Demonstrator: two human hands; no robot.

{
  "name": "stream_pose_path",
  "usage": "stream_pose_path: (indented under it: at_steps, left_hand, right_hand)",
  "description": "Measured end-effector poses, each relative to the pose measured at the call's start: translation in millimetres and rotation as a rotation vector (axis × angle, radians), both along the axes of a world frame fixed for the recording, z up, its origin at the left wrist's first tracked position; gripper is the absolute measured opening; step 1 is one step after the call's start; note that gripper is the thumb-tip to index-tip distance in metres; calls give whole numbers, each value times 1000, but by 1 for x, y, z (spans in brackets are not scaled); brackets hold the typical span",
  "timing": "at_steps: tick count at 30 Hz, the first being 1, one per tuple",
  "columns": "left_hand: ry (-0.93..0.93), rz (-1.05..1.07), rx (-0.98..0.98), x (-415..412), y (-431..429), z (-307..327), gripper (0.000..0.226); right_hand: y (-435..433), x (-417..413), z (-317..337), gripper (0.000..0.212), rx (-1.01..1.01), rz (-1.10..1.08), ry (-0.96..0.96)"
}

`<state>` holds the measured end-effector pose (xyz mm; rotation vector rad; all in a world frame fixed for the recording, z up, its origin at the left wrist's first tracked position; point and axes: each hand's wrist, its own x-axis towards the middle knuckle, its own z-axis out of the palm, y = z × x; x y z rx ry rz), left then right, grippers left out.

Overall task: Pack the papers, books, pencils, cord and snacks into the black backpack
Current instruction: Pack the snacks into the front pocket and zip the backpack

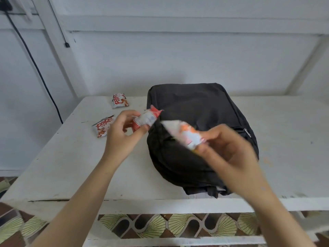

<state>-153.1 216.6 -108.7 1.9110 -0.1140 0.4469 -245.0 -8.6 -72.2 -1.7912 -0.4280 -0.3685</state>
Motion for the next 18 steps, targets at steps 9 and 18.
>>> stream_pose_path:
  at_steps: [9,18]
  left_hand:
    - [-176,-406,478,-28,-52,-3,36]
    - [-258,-421,474,-11,-68,4,23]
  right_hand:
    - [-70,15,-7,18,-309,-461,-20]
    - [-80,9,-21,27,-348,-447,60]
